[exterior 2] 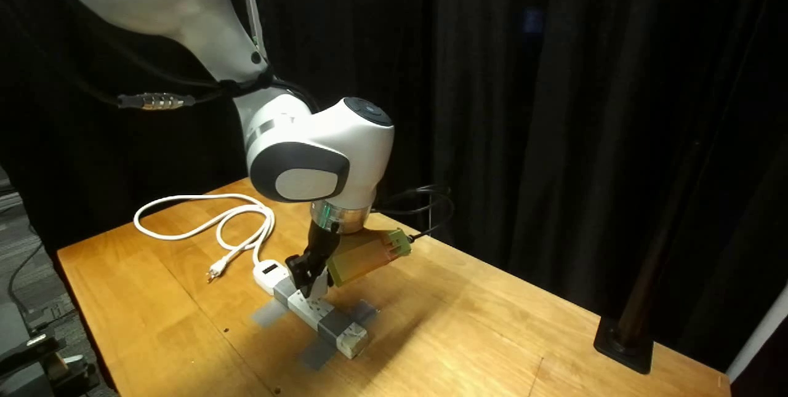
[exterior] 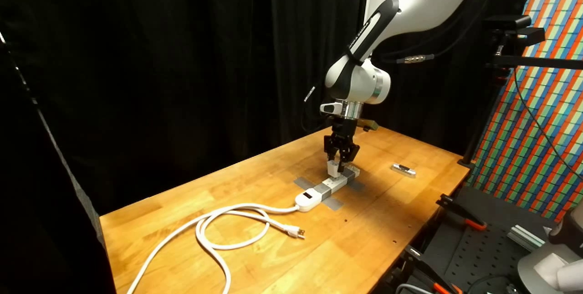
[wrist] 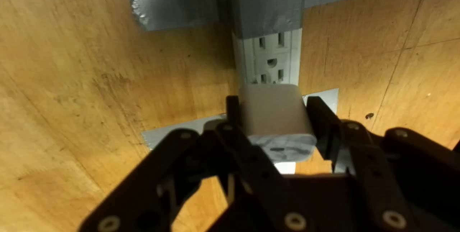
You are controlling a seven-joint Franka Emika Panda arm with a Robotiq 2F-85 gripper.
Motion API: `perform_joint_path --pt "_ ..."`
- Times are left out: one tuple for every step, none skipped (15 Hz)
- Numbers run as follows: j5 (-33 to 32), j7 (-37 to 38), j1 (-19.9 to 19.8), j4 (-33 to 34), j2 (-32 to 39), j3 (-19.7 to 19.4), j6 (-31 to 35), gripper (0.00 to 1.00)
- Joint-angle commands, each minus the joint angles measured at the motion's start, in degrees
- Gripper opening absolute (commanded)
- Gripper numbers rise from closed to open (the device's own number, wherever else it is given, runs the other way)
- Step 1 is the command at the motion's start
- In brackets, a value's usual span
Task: Plug the charger head into the extension cable
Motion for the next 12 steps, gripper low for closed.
perform_joint_path --pt "-0.3 -0.3 -0.5 2.0 1.3 0.0 -0.7 0.23" --pt "-0.4 -0.2 -0.5 2.0 1.3 -0.1 -0.9 0.23" --pt "-0.6 -0.1 -0.5 1.9 1.4 -0.3 -1.3 0.23" --pt "-0.8 -0.1 -0.5 1.9 1.3 -0.4 -2.3 0.23" --pt "-0.9 -0.2 -0.5 1.8 1.2 -0.5 -2.7 0.23" --pt "-1.0 -0.4 -0.5 1.6 1.2 -0.6 -2.6 0.23" --pt "-1.1 -0.5 -0.6 1.6 1.1 -0.6 -3.1 0.23" --pt "-1.1 -0.7 -0.7 1.6 1.1 -0.7 -4.0 0.23" --pt "-1.0 -0.9 -0.8 1.7 1.1 -0.7 -4.8 0.23" --pt "-0.9 -1.2 -1.0 1.8 1.3 -0.6 -5.7 0.23" --pt "-0.8 -1.3 -1.1 1.8 1.4 -0.5 -5.9 0.23" --pt "-0.7 -1.6 -1.2 1.9 1.5 -0.4 -6.1 0.23"
